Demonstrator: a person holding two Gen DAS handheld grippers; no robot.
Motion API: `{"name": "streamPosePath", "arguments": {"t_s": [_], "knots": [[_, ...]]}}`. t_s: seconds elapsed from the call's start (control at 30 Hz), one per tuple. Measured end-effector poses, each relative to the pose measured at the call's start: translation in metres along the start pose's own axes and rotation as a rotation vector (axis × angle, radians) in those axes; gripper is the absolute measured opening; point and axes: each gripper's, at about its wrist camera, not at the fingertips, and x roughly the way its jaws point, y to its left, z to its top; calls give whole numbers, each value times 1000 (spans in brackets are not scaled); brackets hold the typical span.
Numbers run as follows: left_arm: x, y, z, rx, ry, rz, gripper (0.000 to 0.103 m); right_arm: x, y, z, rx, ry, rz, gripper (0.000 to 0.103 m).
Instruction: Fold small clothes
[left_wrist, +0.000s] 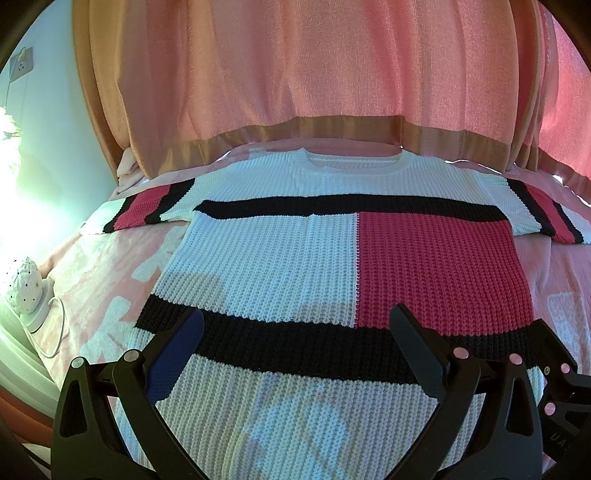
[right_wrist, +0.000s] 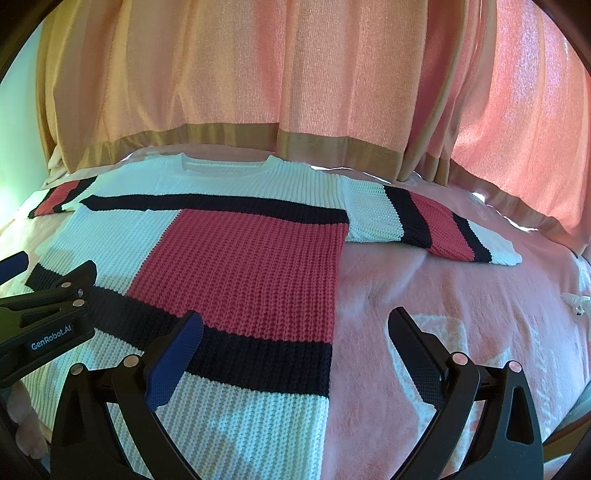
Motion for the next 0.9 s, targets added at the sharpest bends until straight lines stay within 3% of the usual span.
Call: {"name": "streamPosePath", "arguments": {"t_s": [0.9], "knots": [[0,0,-1,7,-5,9,98,2,-1,2,8,-5,2,98]]}}
